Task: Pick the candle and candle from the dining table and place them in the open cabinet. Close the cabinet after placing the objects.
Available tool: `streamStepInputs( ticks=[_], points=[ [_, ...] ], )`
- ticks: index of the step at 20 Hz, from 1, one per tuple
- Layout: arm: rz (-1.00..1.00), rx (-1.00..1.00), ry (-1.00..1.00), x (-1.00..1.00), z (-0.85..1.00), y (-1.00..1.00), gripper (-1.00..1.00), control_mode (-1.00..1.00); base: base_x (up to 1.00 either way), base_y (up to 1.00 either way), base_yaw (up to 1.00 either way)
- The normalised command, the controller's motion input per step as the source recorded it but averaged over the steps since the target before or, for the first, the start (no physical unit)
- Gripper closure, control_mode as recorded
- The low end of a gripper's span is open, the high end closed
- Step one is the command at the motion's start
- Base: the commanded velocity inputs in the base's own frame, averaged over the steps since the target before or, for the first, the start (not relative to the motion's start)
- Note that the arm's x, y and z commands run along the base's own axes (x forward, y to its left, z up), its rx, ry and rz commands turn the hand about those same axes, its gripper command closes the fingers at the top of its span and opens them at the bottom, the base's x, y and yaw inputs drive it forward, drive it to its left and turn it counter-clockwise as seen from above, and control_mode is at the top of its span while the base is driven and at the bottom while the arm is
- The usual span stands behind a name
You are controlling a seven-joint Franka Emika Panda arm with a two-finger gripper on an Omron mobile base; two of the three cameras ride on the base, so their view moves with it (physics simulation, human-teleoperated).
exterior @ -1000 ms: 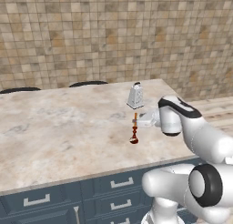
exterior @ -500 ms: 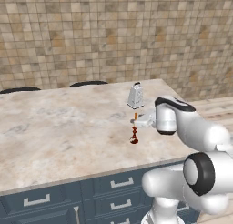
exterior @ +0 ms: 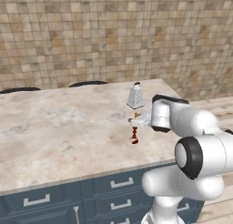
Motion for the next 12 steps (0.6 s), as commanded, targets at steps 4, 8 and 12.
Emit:
streamStepInputs(
  ticks=[4,8,12],
  points=[
    [-0.05,0.00,0.00,0.22,-0.16,0.00,-1.00,-1.00,0.00,0.00,0.00],
    [-0.04,0.00,0.00,0.28,-0.06,0.00,-1.00,-1.00,0.00,0.00,0.00],
    [0.00,0.00,0.00,0.29,0.00,0.00,-1.00,-1.00,0.00,0.00,0.00]
  ],
)
